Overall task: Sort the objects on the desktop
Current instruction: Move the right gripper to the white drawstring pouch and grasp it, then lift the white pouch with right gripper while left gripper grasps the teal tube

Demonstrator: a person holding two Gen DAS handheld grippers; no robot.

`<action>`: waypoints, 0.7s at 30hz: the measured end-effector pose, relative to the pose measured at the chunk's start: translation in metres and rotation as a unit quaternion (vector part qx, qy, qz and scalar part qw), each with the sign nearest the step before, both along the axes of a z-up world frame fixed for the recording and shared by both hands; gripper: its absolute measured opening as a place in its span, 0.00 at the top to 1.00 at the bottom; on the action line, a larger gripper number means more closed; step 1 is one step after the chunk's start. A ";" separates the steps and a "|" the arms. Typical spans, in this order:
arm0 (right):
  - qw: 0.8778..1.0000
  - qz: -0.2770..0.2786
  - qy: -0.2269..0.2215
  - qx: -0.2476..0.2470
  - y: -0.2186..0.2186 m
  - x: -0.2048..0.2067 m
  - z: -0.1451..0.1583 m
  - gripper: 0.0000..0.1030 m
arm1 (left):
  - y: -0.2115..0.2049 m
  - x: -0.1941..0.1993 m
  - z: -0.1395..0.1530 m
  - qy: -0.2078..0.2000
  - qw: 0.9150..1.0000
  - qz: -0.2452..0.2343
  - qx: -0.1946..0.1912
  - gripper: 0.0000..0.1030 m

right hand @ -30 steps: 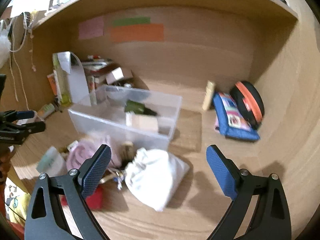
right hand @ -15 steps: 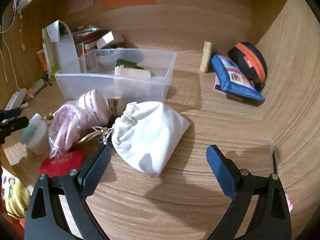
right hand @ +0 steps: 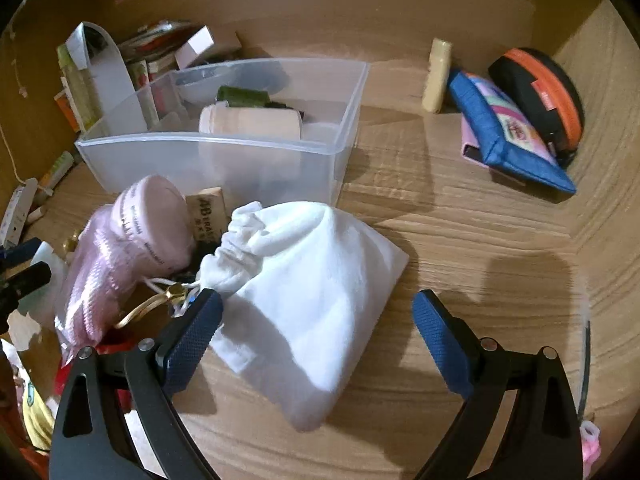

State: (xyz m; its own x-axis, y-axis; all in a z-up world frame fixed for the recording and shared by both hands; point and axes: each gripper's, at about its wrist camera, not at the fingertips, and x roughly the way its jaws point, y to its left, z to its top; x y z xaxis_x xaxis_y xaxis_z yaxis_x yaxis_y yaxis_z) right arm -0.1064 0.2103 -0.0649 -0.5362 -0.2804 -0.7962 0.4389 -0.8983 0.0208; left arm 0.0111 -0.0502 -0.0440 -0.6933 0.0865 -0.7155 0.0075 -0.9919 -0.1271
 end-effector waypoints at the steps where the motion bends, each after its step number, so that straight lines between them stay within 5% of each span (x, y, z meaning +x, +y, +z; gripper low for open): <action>1: 1.000 0.004 -0.003 -0.003 -0.001 -0.002 -0.001 0.07 | -0.001 0.000 0.000 0.003 1.000 -0.003 0.004 0.45; 8: 0.998 0.017 -0.037 -0.055 0.007 -0.006 -0.009 0.13 | -0.008 -0.005 -0.003 0.003 0.997 -0.028 0.065 0.62; 13: 0.997 0.030 -0.034 -0.063 0.007 0.000 -0.005 0.50 | 0.000 -0.004 0.001 0.004 0.998 -0.024 0.050 0.75; 21: 0.996 0.017 -0.008 -0.085 0.014 0.010 0.007 0.67 | 0.000 0.003 0.009 0.012 1.000 -0.005 0.024 0.79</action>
